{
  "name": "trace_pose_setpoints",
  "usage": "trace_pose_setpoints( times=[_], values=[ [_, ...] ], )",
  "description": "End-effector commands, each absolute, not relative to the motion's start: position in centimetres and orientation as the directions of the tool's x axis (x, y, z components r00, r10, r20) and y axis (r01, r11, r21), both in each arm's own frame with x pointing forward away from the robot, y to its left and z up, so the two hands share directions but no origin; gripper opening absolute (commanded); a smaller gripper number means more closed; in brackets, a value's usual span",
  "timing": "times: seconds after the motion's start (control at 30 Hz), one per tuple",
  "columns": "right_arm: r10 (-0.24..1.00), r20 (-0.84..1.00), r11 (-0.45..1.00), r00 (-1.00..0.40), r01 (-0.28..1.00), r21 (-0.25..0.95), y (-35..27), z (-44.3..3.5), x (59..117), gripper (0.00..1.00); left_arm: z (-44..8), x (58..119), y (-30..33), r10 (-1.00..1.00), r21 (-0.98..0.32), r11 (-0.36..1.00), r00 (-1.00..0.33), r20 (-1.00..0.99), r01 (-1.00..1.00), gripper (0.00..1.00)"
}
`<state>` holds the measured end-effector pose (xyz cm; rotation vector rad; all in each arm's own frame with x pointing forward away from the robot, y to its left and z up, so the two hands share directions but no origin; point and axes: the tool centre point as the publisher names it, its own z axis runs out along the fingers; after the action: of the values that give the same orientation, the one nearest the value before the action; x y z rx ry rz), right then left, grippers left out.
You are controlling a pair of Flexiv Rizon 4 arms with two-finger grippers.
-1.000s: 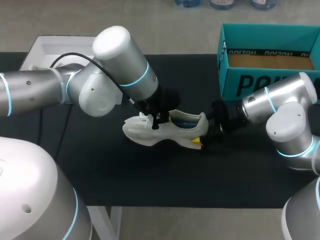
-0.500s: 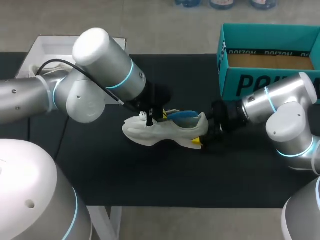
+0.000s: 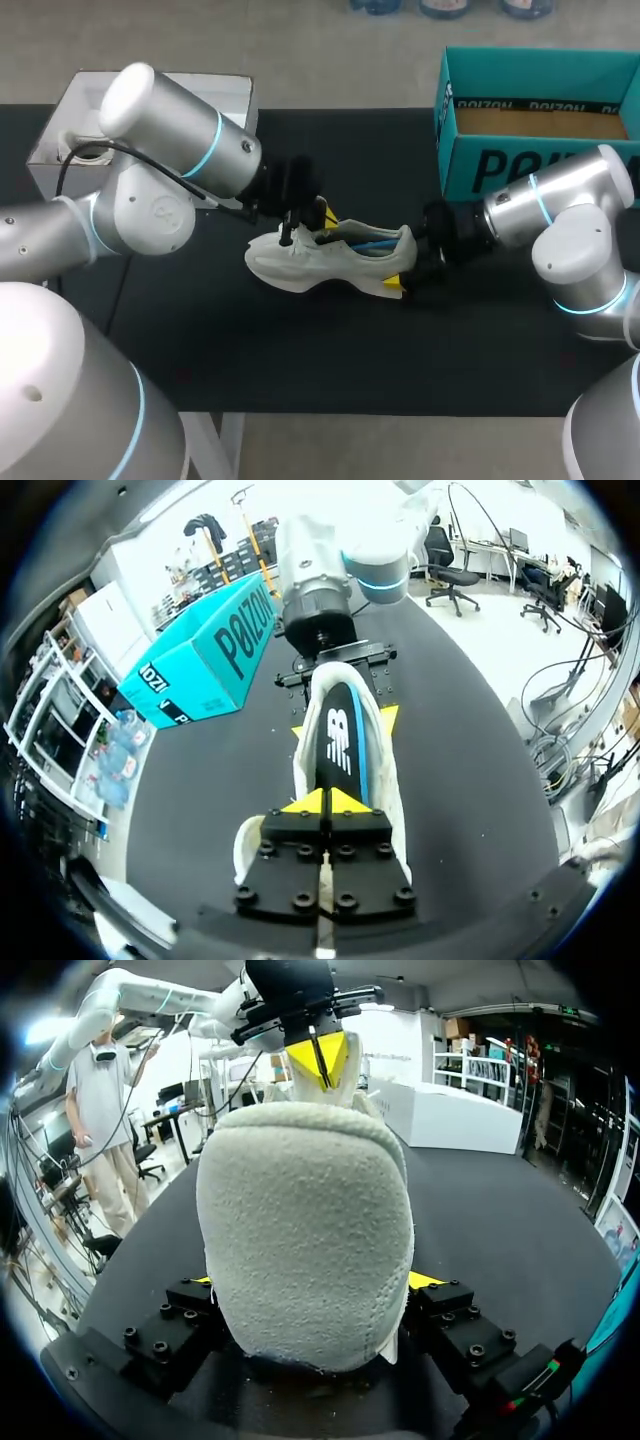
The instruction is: Take the shoe out of the shoebox, open the shoe tongue, remove and reinsert the insole, then place the shoe into the shoebox
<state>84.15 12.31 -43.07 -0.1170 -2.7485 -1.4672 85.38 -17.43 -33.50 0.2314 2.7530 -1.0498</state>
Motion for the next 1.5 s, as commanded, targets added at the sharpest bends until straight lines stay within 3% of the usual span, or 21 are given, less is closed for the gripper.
trace_pose_setpoints(
  times=[0.03,0.43,0.63,0.77,1.5],
  values=[
    [0.055,0.056,0.556,-0.997,0.077,0.827,12.5,-43.6,83.9,0.0,-33.8,86.2,-18.8,0.136,-0.596,0.765,-0.966,-0.222,0.244,0.0],
    [0.055,0.056,0.556,-0.997,0.077,0.827,12.5,-43.6,83.9,0.0,-34.2,86.6,-21.8,0.173,-0.495,0.824,-0.954,-0.245,0.277,0.02],
    [0.055,0.056,0.556,-0.997,0.077,0.827,12.5,-43.6,83.9,0.0,-34.7,86.0,-23.1,0.208,-0.482,0.819,-0.945,-0.252,0.309,0.15],
    [0.055,0.056,0.556,-0.997,0.077,0.827,12.5,-43.6,83.9,0.0,-34.7,85.4,-23.0,0.212,-0.47,0.827,-0.945,-0.25,0.31,0.33],
    [0.055,0.056,0.556,-0.997,0.077,0.827,12.5,-43.6,83.9,0.0,-34.5,83.8,-20.9,0.16,-0.48,0.834,-0.951,-0.264,0.273,0.41]
  ],
)
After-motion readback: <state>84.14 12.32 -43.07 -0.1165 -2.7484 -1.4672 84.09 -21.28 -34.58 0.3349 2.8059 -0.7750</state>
